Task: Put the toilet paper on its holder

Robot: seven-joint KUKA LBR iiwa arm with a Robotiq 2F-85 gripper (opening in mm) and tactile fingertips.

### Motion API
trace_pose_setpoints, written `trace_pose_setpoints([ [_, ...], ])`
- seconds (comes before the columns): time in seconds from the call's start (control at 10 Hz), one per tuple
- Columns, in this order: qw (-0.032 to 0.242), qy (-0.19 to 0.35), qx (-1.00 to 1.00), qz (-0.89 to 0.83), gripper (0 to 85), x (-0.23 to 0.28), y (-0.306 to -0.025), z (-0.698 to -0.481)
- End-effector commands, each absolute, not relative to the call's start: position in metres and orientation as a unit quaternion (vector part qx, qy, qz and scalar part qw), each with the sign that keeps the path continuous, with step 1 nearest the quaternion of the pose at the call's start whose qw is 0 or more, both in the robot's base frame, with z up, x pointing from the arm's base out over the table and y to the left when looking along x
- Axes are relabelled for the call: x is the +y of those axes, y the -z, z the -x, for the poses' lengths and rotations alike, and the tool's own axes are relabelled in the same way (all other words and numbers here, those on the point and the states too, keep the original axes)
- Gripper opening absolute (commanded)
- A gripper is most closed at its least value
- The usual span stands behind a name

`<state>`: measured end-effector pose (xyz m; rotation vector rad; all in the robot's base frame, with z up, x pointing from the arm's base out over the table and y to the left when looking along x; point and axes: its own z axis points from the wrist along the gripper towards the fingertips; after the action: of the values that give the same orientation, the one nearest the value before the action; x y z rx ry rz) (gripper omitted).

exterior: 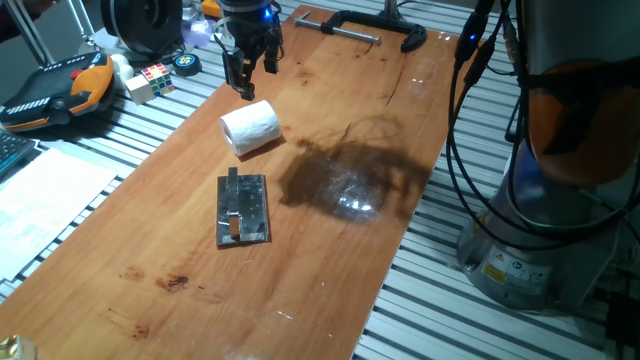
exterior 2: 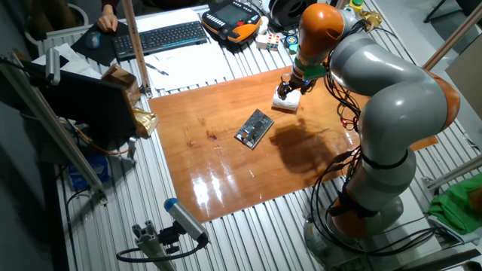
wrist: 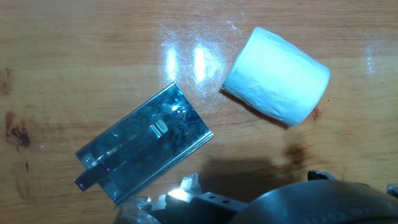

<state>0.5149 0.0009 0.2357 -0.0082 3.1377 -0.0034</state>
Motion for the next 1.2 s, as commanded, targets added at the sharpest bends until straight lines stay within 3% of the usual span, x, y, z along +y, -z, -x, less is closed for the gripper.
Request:
trace_pose_setpoints([
  [0.0, 0.004, 0.018, 1.000, 0.009, 0.7, 0.001, -0.236, -0.515],
  [0.3, 0.000, 0.024, 1.000, 0.008, 0.7, 0.003, -0.244, -0.516],
  [1.1, 0.003, 0.015, 1.000, -0.001, 0.7, -0.006, -0.226, -0.526],
])
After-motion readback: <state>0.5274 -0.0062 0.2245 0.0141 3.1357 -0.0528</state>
